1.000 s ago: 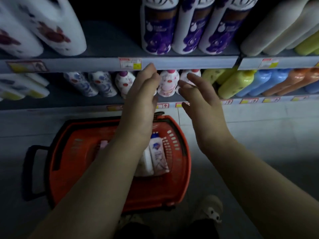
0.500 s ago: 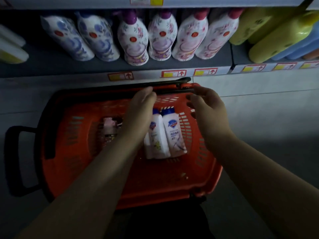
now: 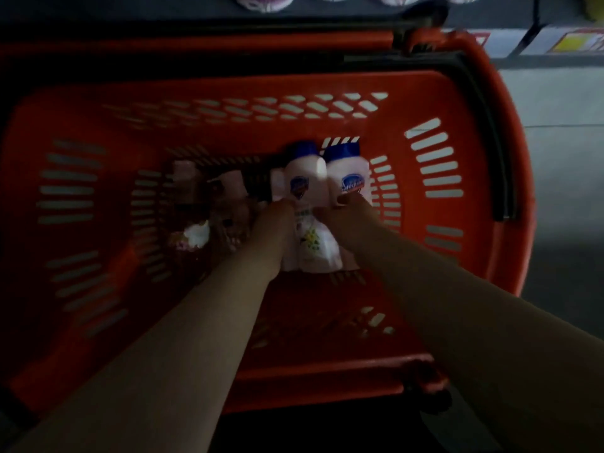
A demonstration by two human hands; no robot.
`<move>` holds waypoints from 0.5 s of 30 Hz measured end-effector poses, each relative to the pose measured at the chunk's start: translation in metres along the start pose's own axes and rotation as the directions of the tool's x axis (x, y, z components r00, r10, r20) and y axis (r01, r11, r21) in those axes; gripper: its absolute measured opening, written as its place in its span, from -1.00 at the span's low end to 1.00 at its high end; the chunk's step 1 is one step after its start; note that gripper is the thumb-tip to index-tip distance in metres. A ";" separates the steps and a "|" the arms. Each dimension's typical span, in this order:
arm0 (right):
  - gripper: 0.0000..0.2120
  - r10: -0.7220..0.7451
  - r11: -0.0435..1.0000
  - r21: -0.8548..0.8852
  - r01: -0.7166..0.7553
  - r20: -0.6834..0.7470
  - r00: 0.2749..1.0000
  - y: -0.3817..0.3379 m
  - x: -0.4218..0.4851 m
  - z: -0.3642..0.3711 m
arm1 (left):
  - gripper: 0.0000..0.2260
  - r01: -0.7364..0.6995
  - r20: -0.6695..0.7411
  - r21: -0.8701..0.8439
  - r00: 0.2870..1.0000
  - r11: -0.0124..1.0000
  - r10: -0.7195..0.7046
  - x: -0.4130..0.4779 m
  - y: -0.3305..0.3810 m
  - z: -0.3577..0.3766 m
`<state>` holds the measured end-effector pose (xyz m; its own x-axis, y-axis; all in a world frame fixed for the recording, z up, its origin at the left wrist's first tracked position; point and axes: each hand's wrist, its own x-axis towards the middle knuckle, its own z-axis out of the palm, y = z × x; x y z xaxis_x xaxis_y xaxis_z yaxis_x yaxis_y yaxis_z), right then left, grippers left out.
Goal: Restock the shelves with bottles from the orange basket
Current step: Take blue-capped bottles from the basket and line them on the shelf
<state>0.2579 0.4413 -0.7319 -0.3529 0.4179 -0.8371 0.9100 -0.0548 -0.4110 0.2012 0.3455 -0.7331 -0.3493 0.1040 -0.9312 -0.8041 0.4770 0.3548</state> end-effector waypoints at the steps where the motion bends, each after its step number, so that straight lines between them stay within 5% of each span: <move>1: -0.63 -0.019 0.999 -0.038 0.019 0.003 1.000 0.002 0.003 0.008 | -0.80 0.007 0.022 -0.011 1.000 1.000 -0.007 0.003 -0.005 0.002; 8: -0.57 -0.070 0.980 -0.187 0.060 -0.044 0.997 0.007 0.020 0.023 | -0.86 0.048 0.070 -0.091 0.997 0.995 -0.042 0.004 -0.015 -0.008; 15: -0.70 0.032 0.975 0.208 -0.075 0.203 0.979 -0.018 -0.031 -0.037 | -0.85 -0.078 0.117 -0.051 0.990 0.996 0.083 -0.053 0.026 -0.023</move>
<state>0.2604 0.4631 -0.6853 -0.3606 0.2233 -0.9056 0.8686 -0.2734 -0.4133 0.1882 0.3320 -0.6723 -0.3566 0.2445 -0.9017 -0.7981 0.4220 0.4301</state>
